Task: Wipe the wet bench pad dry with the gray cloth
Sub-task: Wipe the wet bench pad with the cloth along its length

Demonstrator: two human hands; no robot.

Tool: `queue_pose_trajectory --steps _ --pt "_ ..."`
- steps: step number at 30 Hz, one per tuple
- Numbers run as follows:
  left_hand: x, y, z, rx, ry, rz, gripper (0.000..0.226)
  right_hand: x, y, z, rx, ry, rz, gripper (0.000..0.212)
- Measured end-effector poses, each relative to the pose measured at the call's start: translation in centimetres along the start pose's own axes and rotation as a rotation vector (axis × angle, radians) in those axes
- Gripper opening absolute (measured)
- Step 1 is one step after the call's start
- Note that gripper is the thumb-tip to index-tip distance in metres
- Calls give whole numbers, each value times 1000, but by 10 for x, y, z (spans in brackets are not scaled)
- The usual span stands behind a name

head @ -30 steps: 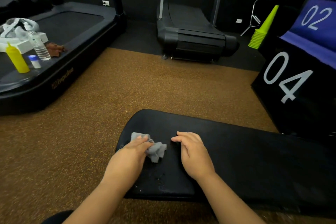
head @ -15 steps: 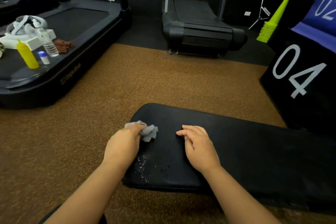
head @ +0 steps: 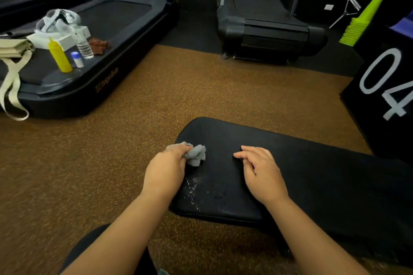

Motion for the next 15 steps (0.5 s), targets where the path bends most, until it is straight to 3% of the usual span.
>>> queue_pose_trajectory --steps 5,10,15 --pt "-3 31 8 -3 -47 53 34 0 0 0 3 2 1 28" --pt "-4 16 6 -17 16 8 35 -1 -1 1 -1 2 -4 28" --pt "5 41 -4 -19 -94 61 36 0 1 0 4 -3 -3 29"
Point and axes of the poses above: each hand's wrist, its own y-axis away from the middle knuckle, its own x-axis out of the palm, z = x × y, the point moved 3 cm from there along -y, towards the middle knuckle, and after that the axes turned 6 degrees about z, right-handed, at the moved point
